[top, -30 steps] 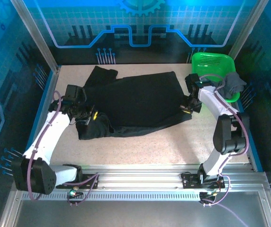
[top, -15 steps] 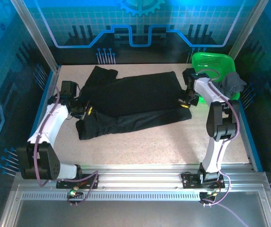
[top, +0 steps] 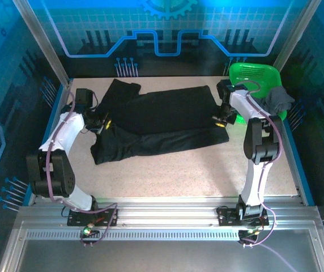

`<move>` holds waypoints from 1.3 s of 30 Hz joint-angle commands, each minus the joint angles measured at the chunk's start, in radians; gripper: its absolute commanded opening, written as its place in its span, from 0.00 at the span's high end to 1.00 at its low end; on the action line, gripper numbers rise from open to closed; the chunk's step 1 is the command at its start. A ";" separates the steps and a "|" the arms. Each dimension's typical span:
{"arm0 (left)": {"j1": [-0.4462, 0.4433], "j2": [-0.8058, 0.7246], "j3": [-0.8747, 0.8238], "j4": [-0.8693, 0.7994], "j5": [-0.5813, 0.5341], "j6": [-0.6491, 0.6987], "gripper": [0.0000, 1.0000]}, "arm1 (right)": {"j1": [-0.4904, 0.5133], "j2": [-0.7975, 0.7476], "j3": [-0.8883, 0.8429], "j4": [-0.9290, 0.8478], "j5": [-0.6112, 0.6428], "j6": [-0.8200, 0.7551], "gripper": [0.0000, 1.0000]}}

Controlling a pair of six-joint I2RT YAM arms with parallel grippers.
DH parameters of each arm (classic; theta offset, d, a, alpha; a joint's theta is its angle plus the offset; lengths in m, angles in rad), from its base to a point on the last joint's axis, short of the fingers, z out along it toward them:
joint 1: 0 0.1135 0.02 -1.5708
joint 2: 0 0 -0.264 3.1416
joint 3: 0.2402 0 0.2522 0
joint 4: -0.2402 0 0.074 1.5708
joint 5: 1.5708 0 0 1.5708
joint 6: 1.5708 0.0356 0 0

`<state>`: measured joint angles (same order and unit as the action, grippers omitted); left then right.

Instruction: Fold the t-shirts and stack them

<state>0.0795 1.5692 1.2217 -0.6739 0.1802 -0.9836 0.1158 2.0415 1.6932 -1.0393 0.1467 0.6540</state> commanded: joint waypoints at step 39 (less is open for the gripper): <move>0.038 -0.072 -0.348 -0.012 -0.029 0.043 0.67 | -0.025 -0.152 -0.327 0.173 -0.048 -0.132 0.83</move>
<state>0.1059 1.4292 0.8158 -0.7185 0.1795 -0.9443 0.0971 1.8503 1.3544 -0.8845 0.1009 0.5476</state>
